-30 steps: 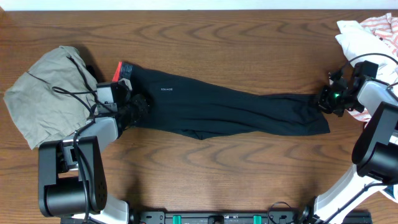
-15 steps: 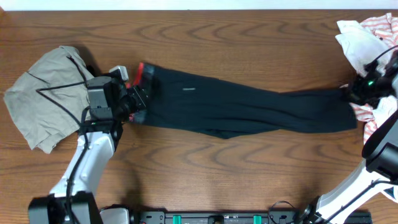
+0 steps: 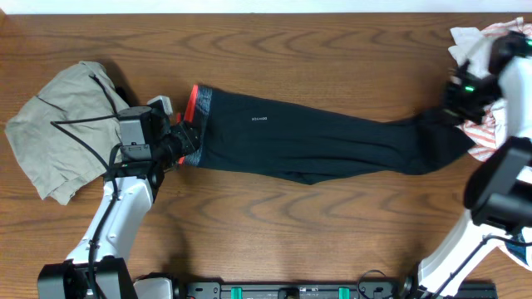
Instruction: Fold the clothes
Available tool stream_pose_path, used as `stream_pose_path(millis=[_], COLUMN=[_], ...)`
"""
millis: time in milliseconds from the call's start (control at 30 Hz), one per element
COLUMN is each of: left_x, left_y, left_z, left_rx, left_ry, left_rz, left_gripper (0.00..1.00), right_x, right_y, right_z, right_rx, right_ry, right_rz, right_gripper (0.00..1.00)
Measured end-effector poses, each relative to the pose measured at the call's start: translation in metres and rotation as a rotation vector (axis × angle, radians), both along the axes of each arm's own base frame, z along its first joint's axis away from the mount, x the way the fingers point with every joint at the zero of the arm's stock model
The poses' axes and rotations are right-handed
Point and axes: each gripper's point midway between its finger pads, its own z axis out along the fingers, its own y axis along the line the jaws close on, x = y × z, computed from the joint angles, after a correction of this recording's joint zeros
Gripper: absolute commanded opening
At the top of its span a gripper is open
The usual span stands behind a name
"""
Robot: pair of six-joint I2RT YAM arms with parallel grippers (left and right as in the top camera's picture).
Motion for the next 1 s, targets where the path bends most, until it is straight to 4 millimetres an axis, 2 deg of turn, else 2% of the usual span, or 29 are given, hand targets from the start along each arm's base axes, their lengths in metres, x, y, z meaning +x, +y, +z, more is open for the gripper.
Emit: stream_pose_path(millis=[167,233,433,567,633,700,733,900,1000], left_x=[-0.005,-0.005,-0.005,-0.005,-0.005,-0.005,-0.005,-0.005,-0.005], left_y=[0.007,0.009,0.010,0.010,0.010,0.010,0.010,0.010,0.010], left_z=[-0.007,-0.008,-0.009,-0.009,-0.009,-0.009,-0.009,-0.009,-0.009], left_rx=[0.045,0.056,0.063,0.063,0.064,0.063,0.063,0.064,0.064], left_ry=[0.030,0.033,0.035,0.035,0.035,0.035,0.035,0.035,0.035], left_rz=[0.014,0.018,0.020,0.021,0.021,0.021,0.021,0.021,0.021], left_gripper=[0.40,0.41,0.40,0.41,0.41,0.41,0.41,0.41,0.41], right_x=[0.013,0.018,0.030,0.026,0.022,0.018,0.016,0.006,0.000], right_y=[0.078,0.122,0.214,0.265,0.284,0.298,0.304,0.326,0.323], right_z=[0.001,0.001,0.004,0.006,0.006,0.006,0.006,0.006,0.003], right_rx=[0.008,0.018,0.030,0.030,0.021,0.011,0.005,-0.006,-0.027], right_ry=[-0.015,-0.042,-0.144,-0.194,-0.210,-0.221,-0.226,-0.243,-0.223], right_rz=[0.146,0.213,0.321,0.371,0.388,0.403,0.409,0.459,0.466], right_gripper=[0.01,0.01,0.01,0.03,0.17,0.37,0.41,0.45,0.44])
